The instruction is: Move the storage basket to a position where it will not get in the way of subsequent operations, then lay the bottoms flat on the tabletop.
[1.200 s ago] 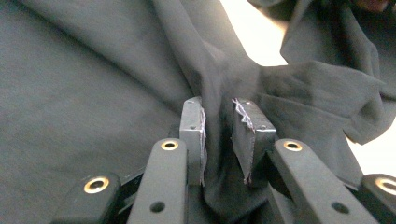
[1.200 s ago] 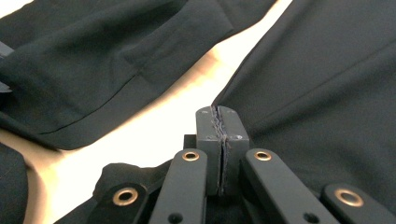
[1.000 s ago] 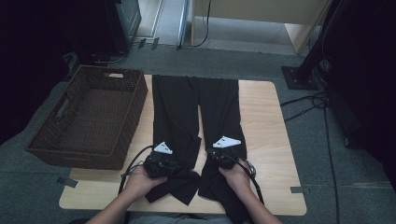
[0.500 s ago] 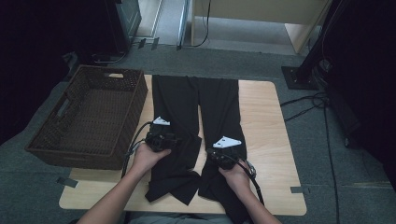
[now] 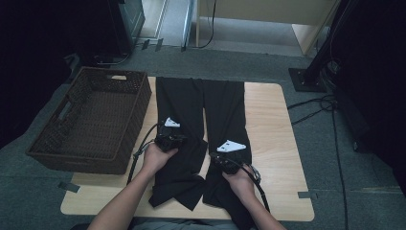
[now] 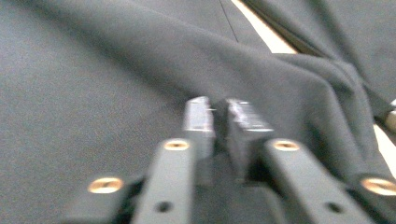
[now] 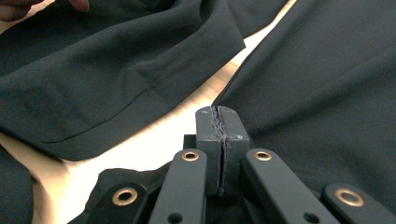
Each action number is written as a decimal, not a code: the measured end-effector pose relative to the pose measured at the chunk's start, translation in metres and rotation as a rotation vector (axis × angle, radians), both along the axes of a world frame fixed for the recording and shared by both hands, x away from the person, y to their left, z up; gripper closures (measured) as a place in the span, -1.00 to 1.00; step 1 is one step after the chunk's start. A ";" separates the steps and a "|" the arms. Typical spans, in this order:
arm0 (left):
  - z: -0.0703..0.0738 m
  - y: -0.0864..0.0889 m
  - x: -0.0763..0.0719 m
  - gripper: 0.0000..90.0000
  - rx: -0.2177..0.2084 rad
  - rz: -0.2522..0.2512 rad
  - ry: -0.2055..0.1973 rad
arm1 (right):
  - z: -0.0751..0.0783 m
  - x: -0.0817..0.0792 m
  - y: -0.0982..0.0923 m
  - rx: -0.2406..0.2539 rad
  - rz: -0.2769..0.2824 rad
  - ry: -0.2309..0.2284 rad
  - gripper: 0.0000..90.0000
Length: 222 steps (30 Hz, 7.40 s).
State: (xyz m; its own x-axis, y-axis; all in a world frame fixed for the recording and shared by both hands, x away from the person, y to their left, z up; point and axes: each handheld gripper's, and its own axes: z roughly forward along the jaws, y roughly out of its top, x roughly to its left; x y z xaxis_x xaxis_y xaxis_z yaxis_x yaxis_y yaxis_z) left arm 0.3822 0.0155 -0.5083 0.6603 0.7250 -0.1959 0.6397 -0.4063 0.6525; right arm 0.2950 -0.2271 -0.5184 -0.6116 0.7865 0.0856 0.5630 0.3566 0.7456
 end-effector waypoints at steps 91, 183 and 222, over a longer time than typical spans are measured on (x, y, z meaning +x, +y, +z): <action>-0.003 0.025 -0.045 1.00 -0.044 -0.040 0.012 | 0.002 0.060 -0.024 -0.066 -0.162 -0.007 0.05; 0.009 0.015 0.024 0.04 -0.024 0.026 0.035 | 0.004 0.018 -0.040 -0.014 -0.115 0.044 0.97; 0.022 0.022 -0.013 0.14 -0.074 -0.007 0.040 | 0.025 0.025 -0.071 0.057 -0.203 -0.031 0.11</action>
